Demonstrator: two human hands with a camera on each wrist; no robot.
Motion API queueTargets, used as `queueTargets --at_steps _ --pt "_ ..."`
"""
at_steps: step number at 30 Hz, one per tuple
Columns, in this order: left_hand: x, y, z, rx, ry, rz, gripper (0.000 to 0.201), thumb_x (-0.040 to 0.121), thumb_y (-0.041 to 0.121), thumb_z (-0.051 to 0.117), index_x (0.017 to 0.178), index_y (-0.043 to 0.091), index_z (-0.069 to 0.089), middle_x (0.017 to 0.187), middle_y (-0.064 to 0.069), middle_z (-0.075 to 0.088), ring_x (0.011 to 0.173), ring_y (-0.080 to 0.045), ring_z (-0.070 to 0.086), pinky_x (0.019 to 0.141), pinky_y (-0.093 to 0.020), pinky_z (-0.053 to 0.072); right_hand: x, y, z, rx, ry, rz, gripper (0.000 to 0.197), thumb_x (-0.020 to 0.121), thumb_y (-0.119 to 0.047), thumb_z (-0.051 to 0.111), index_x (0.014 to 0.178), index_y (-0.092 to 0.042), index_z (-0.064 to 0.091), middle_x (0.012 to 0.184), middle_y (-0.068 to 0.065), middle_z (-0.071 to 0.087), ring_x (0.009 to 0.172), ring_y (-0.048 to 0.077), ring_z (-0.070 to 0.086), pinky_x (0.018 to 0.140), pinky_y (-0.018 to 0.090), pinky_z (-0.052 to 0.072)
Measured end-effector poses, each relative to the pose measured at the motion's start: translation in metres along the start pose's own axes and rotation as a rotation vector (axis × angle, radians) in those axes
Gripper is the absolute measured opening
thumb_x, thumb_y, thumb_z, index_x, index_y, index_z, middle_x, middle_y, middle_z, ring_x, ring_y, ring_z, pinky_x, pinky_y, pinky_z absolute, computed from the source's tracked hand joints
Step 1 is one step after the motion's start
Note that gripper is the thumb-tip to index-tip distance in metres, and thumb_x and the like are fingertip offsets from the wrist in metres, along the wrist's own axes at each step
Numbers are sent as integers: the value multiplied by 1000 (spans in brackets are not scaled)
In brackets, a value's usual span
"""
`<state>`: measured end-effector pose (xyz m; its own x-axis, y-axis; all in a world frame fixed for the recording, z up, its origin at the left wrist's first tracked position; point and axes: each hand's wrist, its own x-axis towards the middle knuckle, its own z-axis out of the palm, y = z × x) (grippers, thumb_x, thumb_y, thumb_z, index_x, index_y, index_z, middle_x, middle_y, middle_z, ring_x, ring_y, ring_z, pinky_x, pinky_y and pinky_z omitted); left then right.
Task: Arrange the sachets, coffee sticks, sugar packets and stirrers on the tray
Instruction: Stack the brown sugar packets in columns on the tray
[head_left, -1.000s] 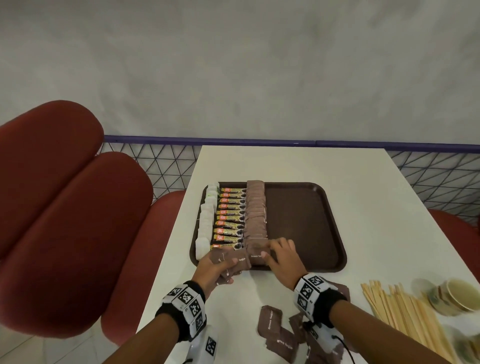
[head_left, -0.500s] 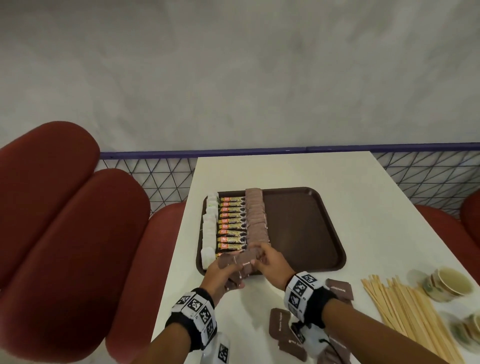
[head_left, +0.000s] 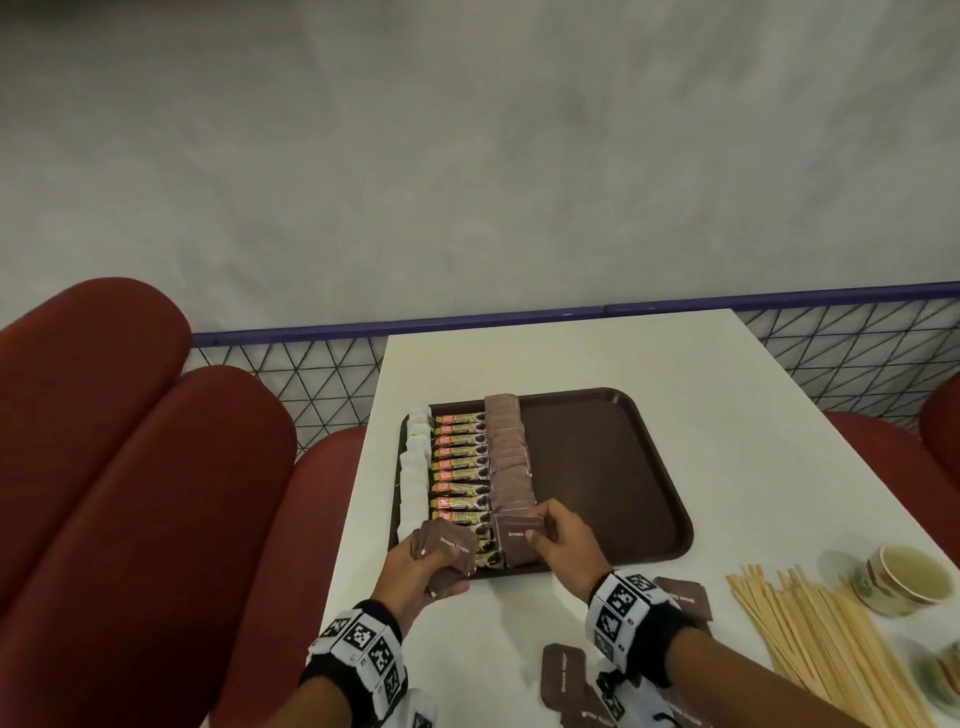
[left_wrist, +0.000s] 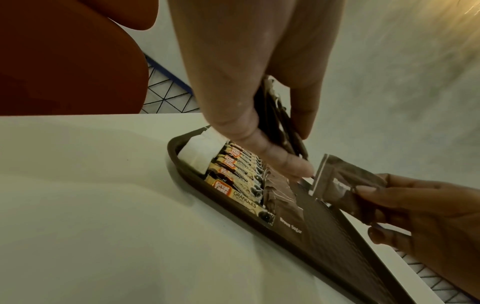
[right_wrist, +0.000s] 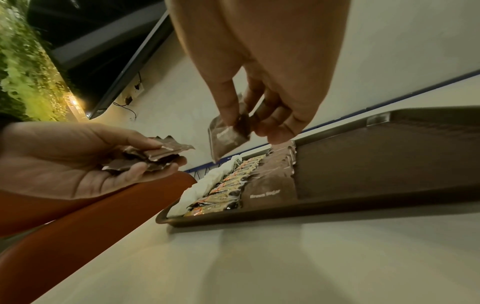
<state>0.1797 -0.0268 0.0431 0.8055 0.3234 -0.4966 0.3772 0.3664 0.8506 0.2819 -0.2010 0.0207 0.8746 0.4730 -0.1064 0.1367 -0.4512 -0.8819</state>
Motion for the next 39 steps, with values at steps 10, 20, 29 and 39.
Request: queueTargets --at_steps 10,20,29,39 --pt "41 6 47 -32 102 0 33 84 7 64 116 10 57 82 -9 67 71 -20 63 59 -30 48 57 35 -83 4 95 93 24 84 -5 61 74 -25 52 84 2 59 81 17 54 69 17 42" --pt "58 2 44 -177 117 22 31 85 2 57 113 14 58 92 -15 67 75 -24 62 51 -27 48 142 37 -97 -11 161 154 26 81 0 59 75 -24 52 86 4 61 83 21 56 79 31 45" --pt "74 27 21 -61 73 55 24 86 -1 53 99 16 63 72 -4 65 70 -19 56 54 -27 44 216 23 -71 -107 219 193 28 85 7 39 107 -5 51 82 6 52 72 20 49 50 20 36" --pt "82 32 2 -54 87 53 65 40 27 73 104 19 64 81 -6 68 76 -19 60 57 -28 48 257 39 -42 -180 206 216 28 85 6 42 111 -2 48 89 14 55 77 23 51 56 25 36"
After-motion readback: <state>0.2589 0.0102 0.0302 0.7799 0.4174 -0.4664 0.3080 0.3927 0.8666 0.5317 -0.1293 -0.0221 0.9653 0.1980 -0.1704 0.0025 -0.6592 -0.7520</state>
